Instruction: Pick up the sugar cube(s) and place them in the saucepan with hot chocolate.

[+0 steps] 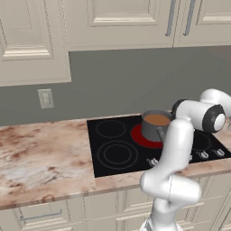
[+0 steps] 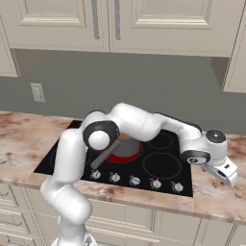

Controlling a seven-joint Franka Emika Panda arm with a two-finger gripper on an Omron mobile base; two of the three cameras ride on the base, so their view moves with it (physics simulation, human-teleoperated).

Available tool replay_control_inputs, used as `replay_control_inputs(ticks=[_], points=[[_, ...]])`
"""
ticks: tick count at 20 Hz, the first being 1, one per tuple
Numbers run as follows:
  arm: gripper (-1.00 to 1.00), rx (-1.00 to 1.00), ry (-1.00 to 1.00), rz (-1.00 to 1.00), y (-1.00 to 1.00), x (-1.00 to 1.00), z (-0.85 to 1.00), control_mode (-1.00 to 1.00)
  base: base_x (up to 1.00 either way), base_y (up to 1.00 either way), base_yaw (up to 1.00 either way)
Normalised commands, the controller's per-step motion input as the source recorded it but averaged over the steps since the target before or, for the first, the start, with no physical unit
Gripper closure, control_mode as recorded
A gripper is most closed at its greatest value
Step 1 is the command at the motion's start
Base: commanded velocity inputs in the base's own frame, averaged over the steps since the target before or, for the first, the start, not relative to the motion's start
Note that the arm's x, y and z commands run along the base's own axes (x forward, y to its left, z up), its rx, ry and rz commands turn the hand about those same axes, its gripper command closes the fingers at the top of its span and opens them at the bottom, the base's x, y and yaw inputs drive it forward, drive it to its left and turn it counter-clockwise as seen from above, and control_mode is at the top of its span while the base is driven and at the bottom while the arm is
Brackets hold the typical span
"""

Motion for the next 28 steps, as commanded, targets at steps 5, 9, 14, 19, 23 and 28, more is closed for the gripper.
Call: replay_control_inputs(ticks=[5, 9, 14, 19, 23, 28], points=[[-1.0, 0.01, 0.04, 0.0, -0.02, 0.0, -0.18, -1.0, 0.0, 0.0, 0.0], [-1.0, 0.01, 0.01, 0.0, 0.0, 0.03, -0.18, -1.0, 0.0, 0.0, 0.0], [-1.0, 0.01, 0.0, 0.0, -0.02, 0.11, -0.05, -1.0, 0.0, 0.0, 0.0], [-1.0, 0.01, 0.01, 0.0, -0.1, 0.18, -0.03, -1.0, 0.0, 0.0, 0.0], [-1.0, 0.03, 0.02, 0.0, -0.17, 0.08, -0.01, -1.0, 0.0, 0.0, 0.0], [-1.0, 0.04, 0.04, 0.0, -0.14, 0.0, -0.05, -1.0, 0.0, 0.0, 0.0]])
